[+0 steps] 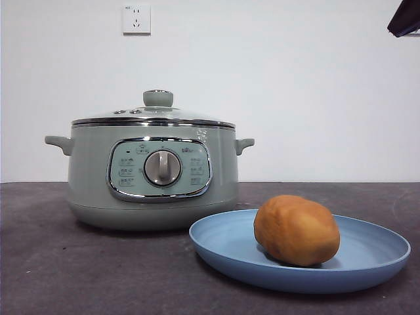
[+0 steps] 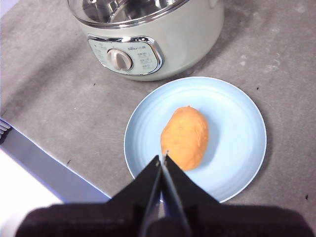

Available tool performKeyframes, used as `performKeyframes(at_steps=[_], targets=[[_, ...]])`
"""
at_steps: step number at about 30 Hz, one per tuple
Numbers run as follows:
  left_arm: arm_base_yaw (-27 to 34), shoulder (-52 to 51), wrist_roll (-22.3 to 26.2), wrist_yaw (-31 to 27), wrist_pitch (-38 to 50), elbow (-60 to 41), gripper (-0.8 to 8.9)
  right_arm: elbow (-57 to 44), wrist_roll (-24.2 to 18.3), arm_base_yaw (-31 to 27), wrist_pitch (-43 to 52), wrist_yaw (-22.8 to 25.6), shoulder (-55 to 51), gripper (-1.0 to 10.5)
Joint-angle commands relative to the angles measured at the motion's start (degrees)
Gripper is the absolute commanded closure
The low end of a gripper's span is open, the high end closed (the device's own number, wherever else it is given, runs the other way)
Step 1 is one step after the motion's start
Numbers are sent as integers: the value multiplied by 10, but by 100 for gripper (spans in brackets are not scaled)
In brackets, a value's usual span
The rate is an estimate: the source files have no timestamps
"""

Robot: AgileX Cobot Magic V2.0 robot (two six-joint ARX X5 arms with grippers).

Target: Take the potato out from the steamer,put the potato on the plate,close the lid

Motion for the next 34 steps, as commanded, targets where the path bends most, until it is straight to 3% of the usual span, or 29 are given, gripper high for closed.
performKeyframes(at_steps=[1, 14, 23, 34], targets=[[3, -33, -31, -9, 8, -58, 817, 3, 3, 0, 1, 2, 0, 946], [2, -129, -71, -17, 5, -185, 817, 3, 3, 0, 1, 2, 0, 946], [3, -129, -78, -28, -53, -191, 817, 3, 3, 0, 1, 2, 0, 946], [3, -129, -78, -28, -57, -191, 817, 3, 3, 0, 1, 2, 0, 946]])
